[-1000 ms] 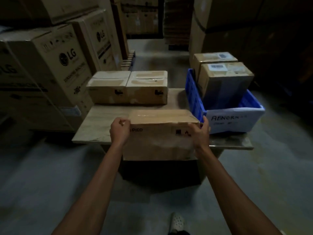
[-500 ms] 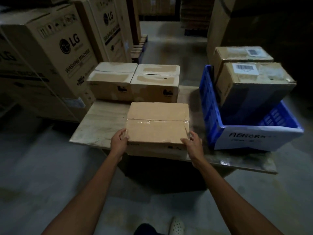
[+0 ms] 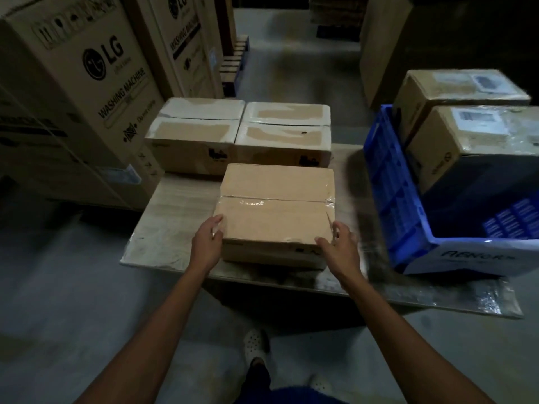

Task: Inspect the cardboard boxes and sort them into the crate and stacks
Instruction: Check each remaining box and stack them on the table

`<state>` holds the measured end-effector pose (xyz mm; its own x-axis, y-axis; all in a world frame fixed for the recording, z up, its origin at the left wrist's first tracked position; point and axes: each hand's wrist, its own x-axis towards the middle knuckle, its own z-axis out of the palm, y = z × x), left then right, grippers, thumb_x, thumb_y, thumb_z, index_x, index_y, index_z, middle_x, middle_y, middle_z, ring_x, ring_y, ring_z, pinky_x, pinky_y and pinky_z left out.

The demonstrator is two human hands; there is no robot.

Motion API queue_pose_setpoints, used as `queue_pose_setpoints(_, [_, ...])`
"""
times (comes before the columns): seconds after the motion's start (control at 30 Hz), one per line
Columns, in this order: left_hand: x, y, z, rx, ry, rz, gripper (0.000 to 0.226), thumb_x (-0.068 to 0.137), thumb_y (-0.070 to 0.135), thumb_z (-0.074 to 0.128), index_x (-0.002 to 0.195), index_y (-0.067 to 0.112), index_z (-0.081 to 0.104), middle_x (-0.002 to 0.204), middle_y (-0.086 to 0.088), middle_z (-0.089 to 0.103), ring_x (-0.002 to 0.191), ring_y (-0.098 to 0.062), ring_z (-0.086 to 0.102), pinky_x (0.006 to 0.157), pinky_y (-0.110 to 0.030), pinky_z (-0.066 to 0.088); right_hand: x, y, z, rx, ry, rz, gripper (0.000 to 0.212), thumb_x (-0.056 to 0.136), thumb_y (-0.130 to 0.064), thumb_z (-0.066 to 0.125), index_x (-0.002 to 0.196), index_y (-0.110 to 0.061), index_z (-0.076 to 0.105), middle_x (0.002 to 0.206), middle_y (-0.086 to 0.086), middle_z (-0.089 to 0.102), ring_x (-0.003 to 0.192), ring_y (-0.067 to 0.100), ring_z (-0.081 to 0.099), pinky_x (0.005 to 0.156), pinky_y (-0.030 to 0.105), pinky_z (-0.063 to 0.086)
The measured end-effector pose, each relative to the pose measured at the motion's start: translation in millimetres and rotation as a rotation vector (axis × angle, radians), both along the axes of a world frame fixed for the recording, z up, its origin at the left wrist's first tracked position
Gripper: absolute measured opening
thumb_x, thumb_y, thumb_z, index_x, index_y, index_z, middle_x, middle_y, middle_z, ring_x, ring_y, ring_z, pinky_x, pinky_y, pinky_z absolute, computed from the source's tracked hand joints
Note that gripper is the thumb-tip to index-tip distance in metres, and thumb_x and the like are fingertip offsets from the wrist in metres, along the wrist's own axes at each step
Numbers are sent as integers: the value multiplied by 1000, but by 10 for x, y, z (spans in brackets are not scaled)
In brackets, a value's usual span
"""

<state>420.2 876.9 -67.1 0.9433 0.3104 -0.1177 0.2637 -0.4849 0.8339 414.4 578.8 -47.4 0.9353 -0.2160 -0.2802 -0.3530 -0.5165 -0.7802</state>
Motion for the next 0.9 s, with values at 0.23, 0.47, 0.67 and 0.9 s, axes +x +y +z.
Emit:
queue_pose_setpoints(0.23, [423, 255, 133, 450, -84, -452, 66, 97, 40, 60, 154, 22, 34, 165, -9, 19, 151, -24, 17, 120, -44, 26, 362, 620, 155, -478, -152, 312, 70, 92, -46, 65, 152, -18, 40, 163, 11, 26, 147, 30, 31, 117, 46, 33])
queue_pose_setpoints(0.47, [744, 169, 23, 853, 83, -857, 117, 65, 92, -17, 159, 26, -3, 166, -7, -17, 153, -25, -14, 124, -50, -1, 744, 1179, 142, -685, 103, 736, 86, 94, -67, 48, 162, -26, 14, 170, 7, -2, 156, 32, -1, 123, 55, 11])
queue_pose_setpoints(0.67, [837, 137, 127, 909, 163, -896, 101, 78, 88, 10, 159, 28, 3, 168, -8, -7, 154, -28, -4, 123, -55, 2, 831, 1185, 237, -745, 172, 807, 86, 91, -68, 54, 159, -26, 23, 169, 10, 11, 154, 35, 12, 119, 56, 24])
queue_pose_setpoints(0.9, [1377, 88, 421, 922, 194, -973, 124, 73, 62, 76, 160, 25, -4, 164, -12, -22, 152, -33, -16, 122, -52, 3, 1300, 1385, 579, -812, 177, 833, 106, 74, -55, 82, 158, -27, 23, 161, 13, 23, 145, 41, 27, 109, 56, 40])
